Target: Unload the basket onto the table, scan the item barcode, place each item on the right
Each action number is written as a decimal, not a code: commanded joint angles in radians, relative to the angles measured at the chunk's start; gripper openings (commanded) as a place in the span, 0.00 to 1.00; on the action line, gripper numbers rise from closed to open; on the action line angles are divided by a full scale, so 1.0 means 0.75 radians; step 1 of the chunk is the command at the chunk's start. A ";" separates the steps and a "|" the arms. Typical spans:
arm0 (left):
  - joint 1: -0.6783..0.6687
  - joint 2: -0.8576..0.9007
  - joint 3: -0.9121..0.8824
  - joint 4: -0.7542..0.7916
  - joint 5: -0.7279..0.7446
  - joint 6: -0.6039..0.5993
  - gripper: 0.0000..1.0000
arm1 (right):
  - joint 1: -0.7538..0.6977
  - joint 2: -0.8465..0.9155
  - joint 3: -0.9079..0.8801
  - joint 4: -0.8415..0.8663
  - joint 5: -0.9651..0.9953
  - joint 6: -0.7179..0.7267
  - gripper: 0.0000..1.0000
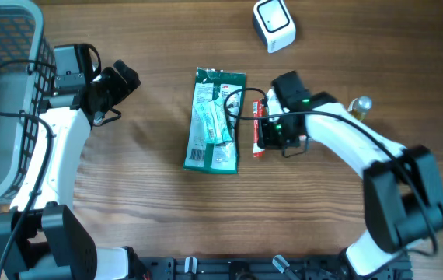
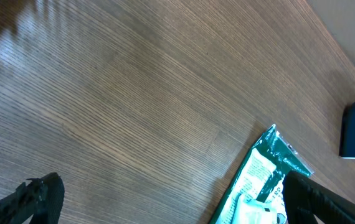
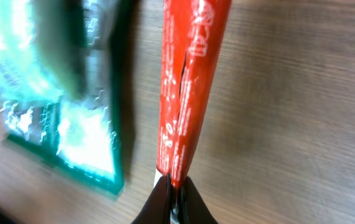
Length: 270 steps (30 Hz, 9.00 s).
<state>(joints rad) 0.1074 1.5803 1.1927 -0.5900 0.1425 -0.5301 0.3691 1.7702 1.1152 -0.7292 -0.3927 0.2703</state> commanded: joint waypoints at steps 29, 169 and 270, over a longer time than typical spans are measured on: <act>0.002 0.005 0.007 0.004 -0.007 -0.012 1.00 | -0.036 -0.458 0.023 -0.458 -0.772 -1.306 0.04; 0.002 0.005 0.007 0.004 -0.007 -0.012 1.00 | -0.021 0.150 0.073 0.126 0.781 0.272 0.33; -0.595 0.203 -0.056 -0.222 -0.105 0.007 0.04 | 0.105 0.447 0.204 0.735 -0.186 0.200 0.08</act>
<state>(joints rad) -0.3626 1.8275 1.1526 -0.7486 0.1188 -0.5297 0.4538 2.0827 1.2575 -0.1749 -0.5922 0.4255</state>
